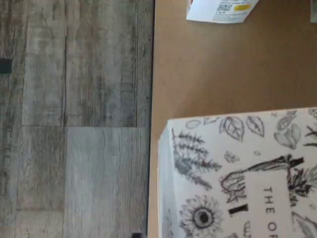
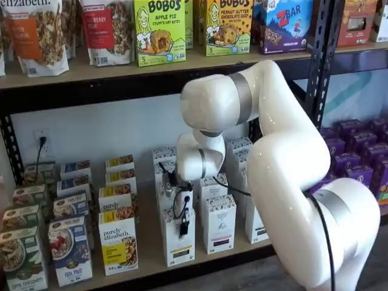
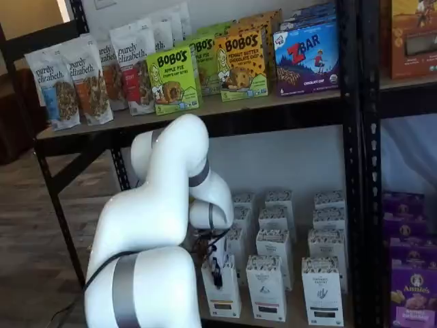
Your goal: Pick up the white box with a yellow strip in the middle, on the bottom shelf, the fourth box from the left
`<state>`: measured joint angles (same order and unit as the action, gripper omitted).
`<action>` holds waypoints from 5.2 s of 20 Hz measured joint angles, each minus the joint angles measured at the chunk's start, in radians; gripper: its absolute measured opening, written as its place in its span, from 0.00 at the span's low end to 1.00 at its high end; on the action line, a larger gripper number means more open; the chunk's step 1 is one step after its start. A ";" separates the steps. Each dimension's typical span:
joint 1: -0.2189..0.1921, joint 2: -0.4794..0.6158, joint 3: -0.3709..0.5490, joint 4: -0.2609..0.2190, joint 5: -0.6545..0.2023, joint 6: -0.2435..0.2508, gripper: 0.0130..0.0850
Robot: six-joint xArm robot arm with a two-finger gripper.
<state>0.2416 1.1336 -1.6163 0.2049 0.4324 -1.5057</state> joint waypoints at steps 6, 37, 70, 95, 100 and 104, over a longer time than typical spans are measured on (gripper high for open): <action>-0.001 -0.002 -0.001 0.001 0.001 -0.001 0.78; 0.005 -0.074 0.093 -0.008 -0.009 0.011 0.44; 0.063 -0.514 0.673 0.105 -0.164 -0.052 0.44; 0.071 -0.912 0.964 -0.075 -0.026 0.136 0.44; 0.059 -1.013 1.004 -0.026 0.042 0.085 0.44; 0.053 -1.076 1.026 -0.031 0.073 0.088 0.44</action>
<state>0.2950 0.0576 -0.5905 0.1735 0.5059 -1.4181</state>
